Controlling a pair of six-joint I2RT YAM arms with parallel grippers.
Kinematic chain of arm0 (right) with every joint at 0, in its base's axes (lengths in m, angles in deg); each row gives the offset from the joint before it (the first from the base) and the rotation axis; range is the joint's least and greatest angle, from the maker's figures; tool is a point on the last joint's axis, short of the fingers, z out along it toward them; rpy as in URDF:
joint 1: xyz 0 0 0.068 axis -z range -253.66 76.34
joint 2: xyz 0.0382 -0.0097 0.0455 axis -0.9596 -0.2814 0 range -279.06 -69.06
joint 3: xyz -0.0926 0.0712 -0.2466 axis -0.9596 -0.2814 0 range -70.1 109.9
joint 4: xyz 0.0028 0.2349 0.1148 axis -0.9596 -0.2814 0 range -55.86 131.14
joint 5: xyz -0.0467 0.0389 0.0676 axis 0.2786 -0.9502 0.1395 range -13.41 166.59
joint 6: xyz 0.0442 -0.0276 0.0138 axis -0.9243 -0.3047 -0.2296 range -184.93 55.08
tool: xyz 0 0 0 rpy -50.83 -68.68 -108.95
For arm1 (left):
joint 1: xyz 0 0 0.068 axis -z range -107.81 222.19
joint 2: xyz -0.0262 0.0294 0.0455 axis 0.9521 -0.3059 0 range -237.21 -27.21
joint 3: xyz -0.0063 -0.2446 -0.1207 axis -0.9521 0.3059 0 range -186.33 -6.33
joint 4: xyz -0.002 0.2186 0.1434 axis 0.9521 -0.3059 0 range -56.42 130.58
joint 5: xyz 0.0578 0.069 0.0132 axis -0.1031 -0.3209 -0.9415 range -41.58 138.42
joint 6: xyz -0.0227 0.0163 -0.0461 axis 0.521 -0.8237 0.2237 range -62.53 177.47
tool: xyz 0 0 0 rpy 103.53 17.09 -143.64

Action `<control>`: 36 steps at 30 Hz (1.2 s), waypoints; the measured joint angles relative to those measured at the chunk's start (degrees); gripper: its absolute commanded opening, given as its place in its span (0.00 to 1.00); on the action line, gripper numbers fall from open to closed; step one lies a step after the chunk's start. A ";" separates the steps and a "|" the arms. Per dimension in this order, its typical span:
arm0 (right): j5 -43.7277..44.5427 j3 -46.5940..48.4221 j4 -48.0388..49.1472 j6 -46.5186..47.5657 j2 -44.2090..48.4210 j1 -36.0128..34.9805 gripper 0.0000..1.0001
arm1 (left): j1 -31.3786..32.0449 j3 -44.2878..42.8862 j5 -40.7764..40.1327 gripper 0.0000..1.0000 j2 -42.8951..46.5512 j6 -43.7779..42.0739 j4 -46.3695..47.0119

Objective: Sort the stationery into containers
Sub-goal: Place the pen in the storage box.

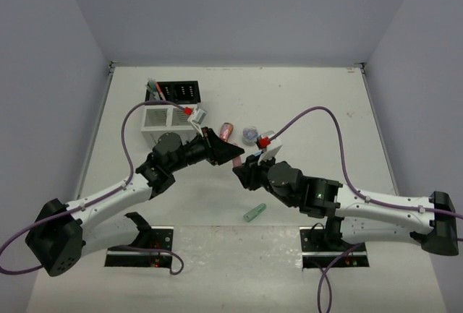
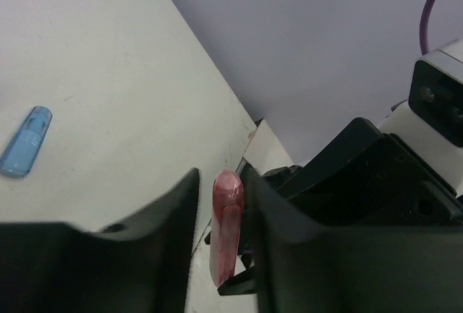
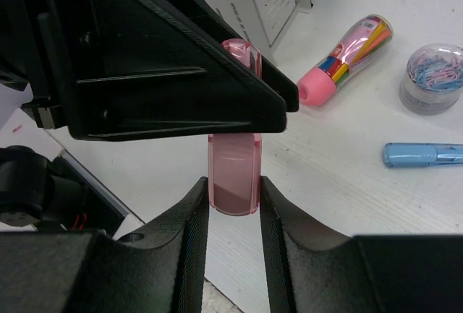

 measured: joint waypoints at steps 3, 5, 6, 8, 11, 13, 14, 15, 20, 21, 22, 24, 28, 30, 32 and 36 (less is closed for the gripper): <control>0.53 0.00 -0.12 0.57 0.17 0.10 0.09 | 0.44 -0.67 -0.20 0.00 -1.03 -0.30 0.51; 0.65 0.00 -0.11 0.97 0.27 0.11 0.67 | 0.48 -0.89 -0.79 0.00 -1.11 -0.76 0.30; 0.78 -0.03 -0.08 1.05 0.41 0.13 0.98 | 0.66 -1.37 -1.66 0.00 -1.08 -1.32 -0.49; 1.07 -0.36 -0.02 0.63 1.21 0.12 0.99 | 1.26 -3.62 -6.48 0.00 -0.85 -4.35 -4.68; 1.66 -1.96 -0.45 0.00 4.26 0.00 0.99 | 0.80 -8.38 -18.11 0.00 -0.76 -10.26 -10.58; 2.23 -3.99 -0.90 -1.30 7.56 0.00 0.99 | -0.98 -12.85 -29.26 0.00 -1.92 -15.71 -13.97; 2.53 -5.26 -1.24 -1.96 9.47 0.00 0.99 | -2.49 -14.81 -34.30 0.00 -3.04 -17.66 -14.13; 2.79 -6.33 -1.71 -2.61 11.16 0.00 0.99 | -4.21 -16.58 -38.67 0.00 -4.22 -19.53 -13.99; 3.31 -8.04 -6.13 -5.99 15.66 0.00 0.99 | -14.33 -23.37 -52.39 0.00 -14.24 -28.82 -7.19; 3.43 -8.11 -7.25 -6.70 16.38 0.00 0.99 | -16.03 -25.01 -53.60 0.00 -17.54 -30.23 -5.83; 3.57 -8.31 -8.37 -7.35 17.30 0.00 0.99 | -17.41 -26.37 -54.05 0.00 -20.62 -31.32 -4.50; 3.76 -9.12 -10.08 -8.55 19.83 0.00 0.99 | -19.61 -27.52 -54.22 0.00 -25.91 -33.27 -1.89; 3.98 -12.10 -12.37 -10.25 27.18 0.00 0.99 | -22.71 -27.43 -53.41 0.00 -33.75 -35.96 2.57; 4.02 -13.19 -13.23 -10.64 30.63 0.00 0.99 | -23.79 -27.41 -52.55 0.07 -35.99 -36.32 4.32; 4.02 -13.80 -13.71 -10.85 32.49 0.00 0.99 | -24.55 -27.41 -51.37 0.11 -37.17 -36.32 5.91; 3.98 -14.32 -13.97 -11.07 32.51 0.00 0.99 | -25.15 -27.78 -49.62 0.76 -37.69 -36.06 7.79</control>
